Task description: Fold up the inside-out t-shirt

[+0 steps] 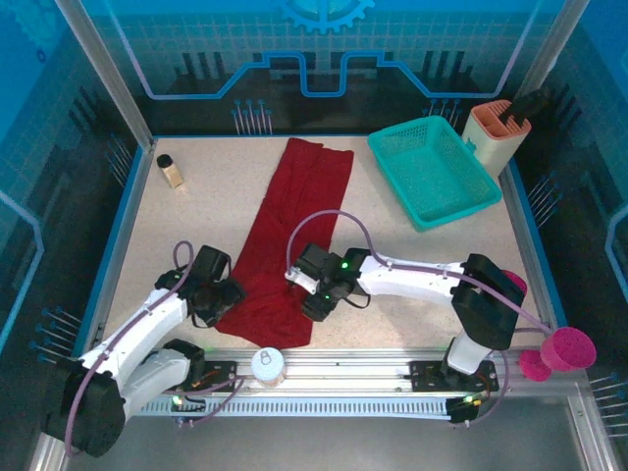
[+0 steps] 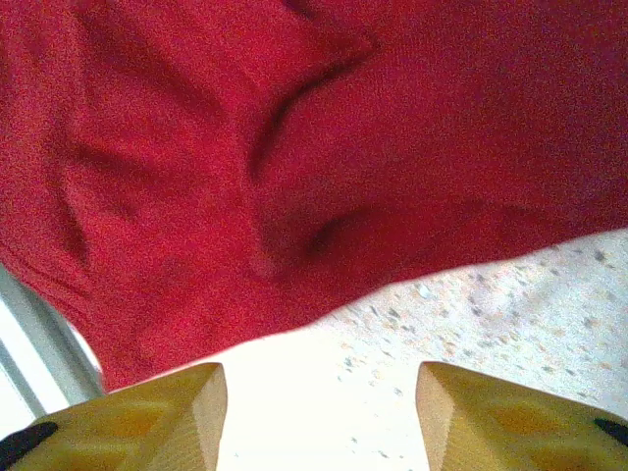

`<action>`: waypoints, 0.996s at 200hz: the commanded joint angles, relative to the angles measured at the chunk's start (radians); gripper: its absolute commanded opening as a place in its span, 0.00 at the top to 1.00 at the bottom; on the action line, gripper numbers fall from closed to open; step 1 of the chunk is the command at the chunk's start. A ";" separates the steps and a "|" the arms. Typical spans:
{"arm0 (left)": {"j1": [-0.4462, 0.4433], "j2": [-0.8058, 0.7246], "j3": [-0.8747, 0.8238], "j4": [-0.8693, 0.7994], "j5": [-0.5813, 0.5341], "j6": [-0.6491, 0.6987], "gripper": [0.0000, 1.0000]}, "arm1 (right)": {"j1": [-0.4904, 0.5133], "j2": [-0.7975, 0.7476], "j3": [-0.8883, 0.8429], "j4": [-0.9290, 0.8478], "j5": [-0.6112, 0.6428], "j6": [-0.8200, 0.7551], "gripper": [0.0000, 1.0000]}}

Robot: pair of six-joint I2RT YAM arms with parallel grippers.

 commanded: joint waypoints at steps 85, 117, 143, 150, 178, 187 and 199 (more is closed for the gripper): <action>0.049 0.271 -0.017 0.135 -0.039 -0.035 1.00 | 0.022 -0.010 -0.097 0.229 0.118 0.010 1.00; 0.066 0.216 -0.001 0.058 -0.064 -0.064 1.00 | 0.030 -0.052 -0.039 0.091 0.182 -0.129 1.00; 0.069 0.045 0.005 -0.060 -0.110 -0.121 1.00 | 0.055 -0.047 -0.016 0.039 0.256 -0.153 1.00; 0.070 -0.002 -0.001 -0.081 -0.110 -0.136 1.00 | 0.070 -0.032 -0.015 0.034 0.310 -0.168 1.00; 0.075 -0.147 -0.062 -0.128 -0.094 -0.233 1.00 | 0.123 0.038 -0.019 0.037 0.343 -0.187 0.96; 0.075 -0.173 -0.084 -0.124 -0.085 -0.246 1.00 | 0.135 0.058 -0.020 0.036 0.288 -0.198 0.85; 0.076 -0.194 -0.106 -0.140 -0.086 -0.277 1.00 | 0.136 0.066 -0.031 0.050 0.168 -0.204 0.76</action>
